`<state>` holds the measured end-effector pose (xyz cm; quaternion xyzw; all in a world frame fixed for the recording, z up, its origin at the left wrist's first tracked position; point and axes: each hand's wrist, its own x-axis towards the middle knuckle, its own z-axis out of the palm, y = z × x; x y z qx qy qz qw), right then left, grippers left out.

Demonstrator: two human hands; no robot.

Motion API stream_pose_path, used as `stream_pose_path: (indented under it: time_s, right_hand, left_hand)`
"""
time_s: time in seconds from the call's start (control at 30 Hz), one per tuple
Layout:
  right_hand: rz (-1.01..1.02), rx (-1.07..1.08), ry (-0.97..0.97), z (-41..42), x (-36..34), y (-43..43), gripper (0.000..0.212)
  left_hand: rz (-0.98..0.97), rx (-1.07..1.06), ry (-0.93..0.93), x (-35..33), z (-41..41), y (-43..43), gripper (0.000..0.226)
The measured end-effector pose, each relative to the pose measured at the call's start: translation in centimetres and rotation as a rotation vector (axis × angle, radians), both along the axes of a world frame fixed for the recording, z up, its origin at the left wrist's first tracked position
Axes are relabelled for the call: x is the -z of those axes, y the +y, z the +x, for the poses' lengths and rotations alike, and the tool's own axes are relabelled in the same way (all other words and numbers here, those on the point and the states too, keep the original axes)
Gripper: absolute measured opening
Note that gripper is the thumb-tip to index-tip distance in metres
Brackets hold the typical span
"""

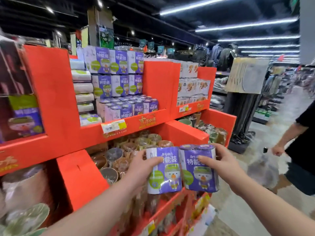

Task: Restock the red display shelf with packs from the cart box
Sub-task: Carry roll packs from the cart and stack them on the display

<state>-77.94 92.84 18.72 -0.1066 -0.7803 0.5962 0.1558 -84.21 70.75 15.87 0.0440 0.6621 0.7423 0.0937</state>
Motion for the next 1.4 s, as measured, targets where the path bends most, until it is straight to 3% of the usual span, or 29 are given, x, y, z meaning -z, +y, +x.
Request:
stream_pose_path:
  time_s: [0.2,0.4,0.63,0.77,0.9,1.0,1.1,1.23,1.4]
  right_hand:
    - [0.063,-0.110,0.057,-8.5,-2.9,-2.6,0.035]
    - [0.186,-0.196,0.124,-18.7,-6.0,-4.2,0.046]
    - [0.264,-0.371,0.224,-29.4,-8.9,-6.0,0.062]
    - [0.366,-0.507,0.234,-34.0,-9.8,-6.1,0.055]
    - [0.481,-0.640,0.258,-37.7,-9.7,-6.1,0.059]
    - [0.545,-0.752,0.215,-39.4,-9.0,-5.8,0.060]
    - [0.844,-0.855,0.191,-40.2,-6.4,-5.6,0.063]
    - [1.300,-0.675,0.475,-40.7,-3.7,-5.2,0.081]
    - [1.529,-0.657,0.299,-40.6,-4.6,-5.6,0.077]
  left_hand:
    - [0.056,-0.153,0.006,-0.9,-4.9,-3.7,0.025]
    - [0.092,-0.320,0.075,-1.8,-8.1,-7.2,0.029]
    - [0.101,-0.500,0.122,-3.1,-11.1,-9.4,0.050]
    - [0.105,-0.581,0.151,-4.1,-12.4,-9.3,0.047]
    - [0.113,-0.644,0.191,-4.7,-13.5,-8.8,0.030]
    - [0.112,-0.695,0.205,-4.9,-14.1,-8.2,0.042]
    - [0.107,-0.733,0.204,-4.9,-14.8,-7.7,0.040]
    - [0.092,-0.773,0.205,-4.9,-15.5,-7.2,0.022]
    - [0.065,-0.767,0.212,-5.5,-16.7,-5.5,0.028]
